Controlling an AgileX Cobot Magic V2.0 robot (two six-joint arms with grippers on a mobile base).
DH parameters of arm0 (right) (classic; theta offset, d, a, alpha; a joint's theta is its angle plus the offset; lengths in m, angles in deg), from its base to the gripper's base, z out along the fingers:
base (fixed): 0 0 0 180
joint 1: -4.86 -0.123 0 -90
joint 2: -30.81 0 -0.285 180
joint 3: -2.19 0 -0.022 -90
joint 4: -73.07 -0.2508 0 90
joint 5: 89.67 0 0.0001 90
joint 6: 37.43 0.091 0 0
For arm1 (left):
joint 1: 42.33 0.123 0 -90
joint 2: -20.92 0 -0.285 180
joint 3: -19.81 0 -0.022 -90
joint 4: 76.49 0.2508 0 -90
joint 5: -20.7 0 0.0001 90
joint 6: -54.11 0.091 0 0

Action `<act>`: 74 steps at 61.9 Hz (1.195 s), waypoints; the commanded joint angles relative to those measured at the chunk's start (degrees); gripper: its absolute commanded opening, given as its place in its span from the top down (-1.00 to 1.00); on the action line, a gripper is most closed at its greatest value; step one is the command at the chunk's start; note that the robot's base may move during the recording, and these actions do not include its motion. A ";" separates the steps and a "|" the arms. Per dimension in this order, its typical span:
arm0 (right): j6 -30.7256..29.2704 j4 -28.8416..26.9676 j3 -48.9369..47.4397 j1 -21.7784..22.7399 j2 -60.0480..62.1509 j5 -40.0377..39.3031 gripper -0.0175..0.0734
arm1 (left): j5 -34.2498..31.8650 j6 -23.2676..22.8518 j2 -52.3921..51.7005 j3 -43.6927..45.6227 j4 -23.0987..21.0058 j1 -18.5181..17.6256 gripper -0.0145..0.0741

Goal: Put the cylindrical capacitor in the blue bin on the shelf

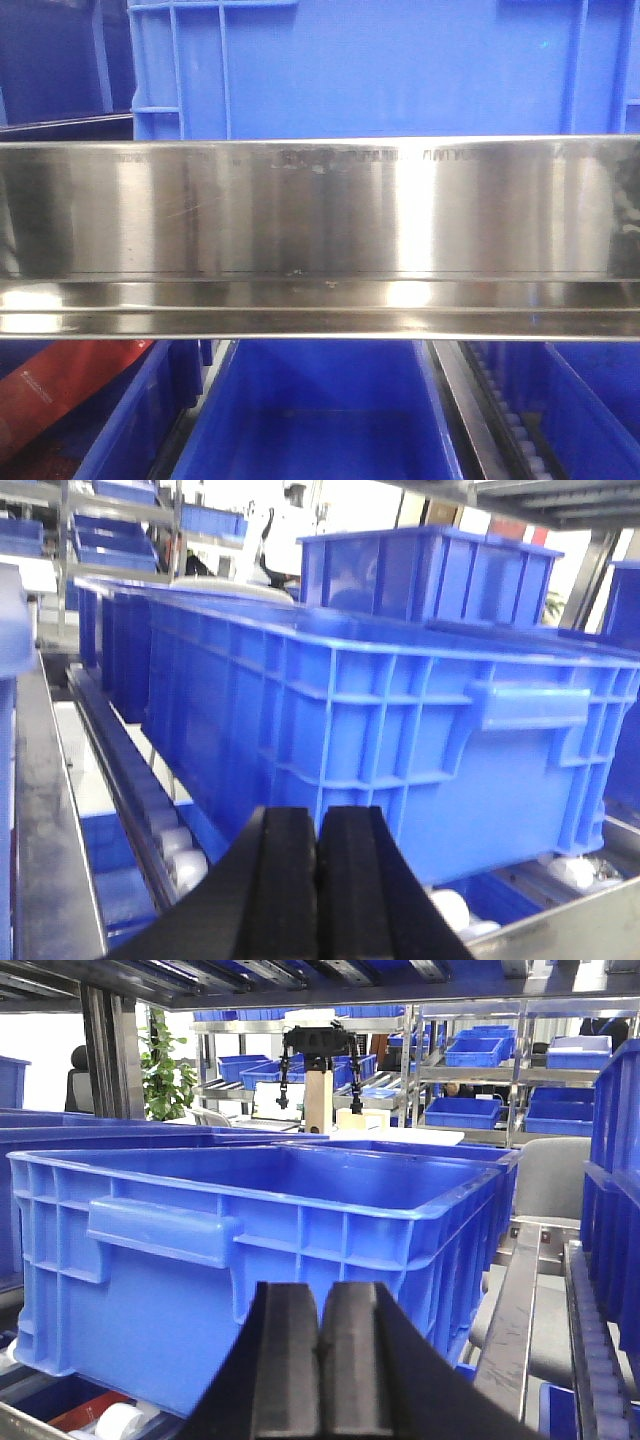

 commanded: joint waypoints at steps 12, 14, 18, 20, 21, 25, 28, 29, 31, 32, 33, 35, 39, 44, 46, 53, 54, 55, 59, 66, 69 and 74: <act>-0.27 -0.10 0.23 -0.02 0.13 -1.28 0.98 | -1.12 -0.05 -0.32 -0.02 -0.37 -0.37 0.92; -0.27 -0.10 0.23 -0.02 0.13 -1.28 0.98 | -1.12 -0.05 -0.32 -0.02 -0.37 -0.37 0.92; -0.27 0.26 0.65 -0.02 0.13 -1.56 0.98 | -1.12 -0.05 -0.32 -0.02 -0.37 -0.37 0.92; -0.27 0.75 1.38 -0.02 0.13 -2.39 0.98 | -1.12 -0.05 -0.32 -0.02 -0.37 -0.37 0.92; -0.27 1.09 1.75 0.09 0.13 -2.69 0.98 | -1.12 -0.05 -0.32 -0.02 -0.37 -0.37 0.92; -0.11 3.31 3.80 0.90 0.96 -3.80 0.98 | -1.12 -0.05 -0.32 -0.02 -0.37 -0.37 0.92; -0.11 3.69 5.95 2.29 2.12 -4.10 0.98 | -1.12 -0.05 -0.32 -0.02 -0.37 -0.37 0.92; -0.11 3.31 6.67 2.81 2.47 -4.10 0.98 | -1.12 -0.05 -0.32 -0.02 -0.37 -0.37 0.92; -0.11 3.03 8.57 3.94 3.29 -4.10 0.98 | -1.12 -0.05 -0.32 -0.02 -0.37 -0.37 0.92; -0.11 2.78 9.74 4.89 3.97 -4.10 0.98 | -1.12 -0.05 -0.32 -0.02 -0.37 -0.37 0.92; -0.11 2.65 10.52 5.58 4.45 -4.10 0.98 | -1.12 -0.05 -0.32 -0.02 -0.37 -0.37 0.92; -0.11 2.53 12.07 7.47 5.70 -4.10 0.98 | -1.12 -0.05 -0.32 -0.02 -0.37 -0.37 0.92; -0.11 2.42 15.23 11.32 8.21 -4.35 0.98 | -1.12 -0.05 -0.32 -0.02 -0.37 -0.37 0.92; -0.11 2.42 18.64 16.30 9.25 -4.35 0.98 | -1.12 -0.05 -0.32 -0.02 -0.37 -0.37 0.92; -0.11 2.24 19.88 18.33 9.25 -5.24 0.98 | -1.12 -0.05 -0.32 -0.02 -0.37 -0.37 0.92; -0.11 -0.95 23.71 23.10 9.25 -9.19 0.98 | -1.25 -0.05 -0.32 -0.02 -0.37 -0.37 0.92; -0.11 -1.36 24.23 23.49 9.25 -10.23 0.98 | -1.25 -0.05 -0.32 -0.02 -0.37 -0.37 0.92; -0.11 -1.64 24.49 23.80 9.25 -11.48 0.98 | -1.25 -0.05 -0.32 -0.02 -0.37 -0.37 0.92; -0.11 -1.65 24.87 24.76 9.25 -17.00 0.98 | -1.25 -0.05 -0.32 -0.02 -0.37 -0.37 0.92; -0.11 -1.65 24.87 25.14 9.25 -15.66 0.98 | -1.25 -0.05 -0.32 -0.02 -0.37 -0.37 0.92; -0.11 -1.53 24.87 25.14 9.25 -15.16 0.98 | -1.25 -0.05 -0.32 -0.02 -0.37 -0.37 0.92; -0.11 -1.37 24.87 25.14 9.25 -15.08 0.98 | -1.25 -0.05 -0.32 -0.02 -0.37 -0.37 0.92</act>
